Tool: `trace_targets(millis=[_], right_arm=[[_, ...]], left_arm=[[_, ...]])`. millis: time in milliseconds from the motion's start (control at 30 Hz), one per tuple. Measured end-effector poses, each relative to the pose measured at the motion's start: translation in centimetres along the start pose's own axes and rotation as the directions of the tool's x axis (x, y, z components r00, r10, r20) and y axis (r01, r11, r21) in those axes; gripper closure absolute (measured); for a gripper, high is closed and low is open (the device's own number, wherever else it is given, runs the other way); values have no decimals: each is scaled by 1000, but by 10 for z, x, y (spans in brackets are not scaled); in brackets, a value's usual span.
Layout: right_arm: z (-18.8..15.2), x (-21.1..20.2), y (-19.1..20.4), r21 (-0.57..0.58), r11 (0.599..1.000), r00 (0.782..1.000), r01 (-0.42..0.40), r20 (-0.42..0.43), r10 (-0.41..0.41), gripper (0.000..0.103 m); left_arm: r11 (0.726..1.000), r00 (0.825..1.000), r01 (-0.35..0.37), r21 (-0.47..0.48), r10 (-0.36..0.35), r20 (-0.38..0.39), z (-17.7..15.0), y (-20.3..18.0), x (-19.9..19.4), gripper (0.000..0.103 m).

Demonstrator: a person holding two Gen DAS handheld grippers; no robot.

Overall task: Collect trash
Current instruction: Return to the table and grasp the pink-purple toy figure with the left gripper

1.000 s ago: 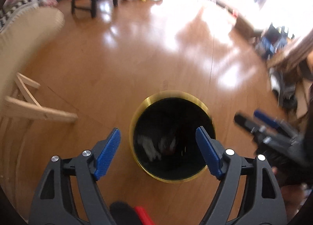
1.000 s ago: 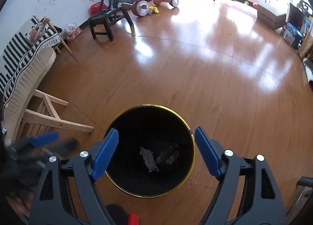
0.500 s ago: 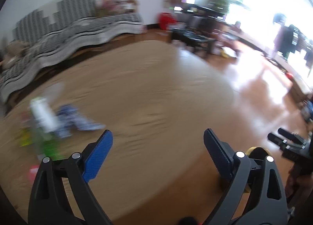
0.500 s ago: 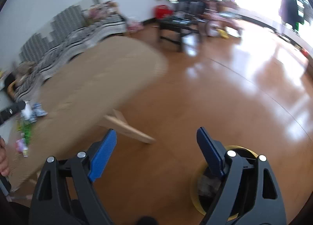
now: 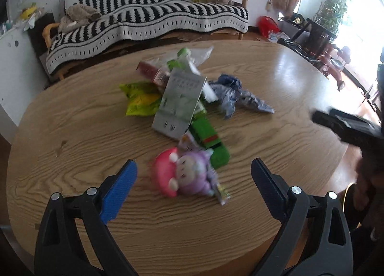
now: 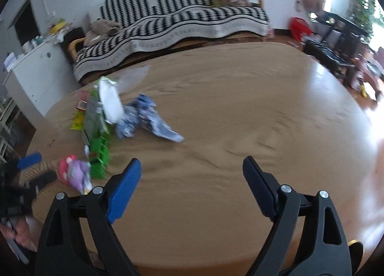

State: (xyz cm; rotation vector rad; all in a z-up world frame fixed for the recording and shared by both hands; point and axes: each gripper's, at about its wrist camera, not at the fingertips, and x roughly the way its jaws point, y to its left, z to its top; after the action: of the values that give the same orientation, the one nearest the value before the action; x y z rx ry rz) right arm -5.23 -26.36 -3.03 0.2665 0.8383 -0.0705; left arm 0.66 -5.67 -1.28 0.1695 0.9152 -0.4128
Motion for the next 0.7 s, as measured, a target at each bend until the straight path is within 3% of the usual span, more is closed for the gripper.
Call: trace_targets(millis=[233,367,567,700], right_arm=[[-5,63,24,-91,996,998,17,-52,-21,19],[-1,74,23,-119,993,999,14,-48,-20,19],[16,94,22,-116,993,998,21,-50,-26,19],[25,112,28,-137,990,996,27,-77,-38,19]], left_arm=[[1000,999,-16,-10,15,-51,-17,26,22,10],[999,997,-27,-25,25,-68,-22,37,37,10],[999,994,28,-44,-33,-105,-21,35,56,10],[998,994,26,-59,-32,-106,-19,33,64,10]])
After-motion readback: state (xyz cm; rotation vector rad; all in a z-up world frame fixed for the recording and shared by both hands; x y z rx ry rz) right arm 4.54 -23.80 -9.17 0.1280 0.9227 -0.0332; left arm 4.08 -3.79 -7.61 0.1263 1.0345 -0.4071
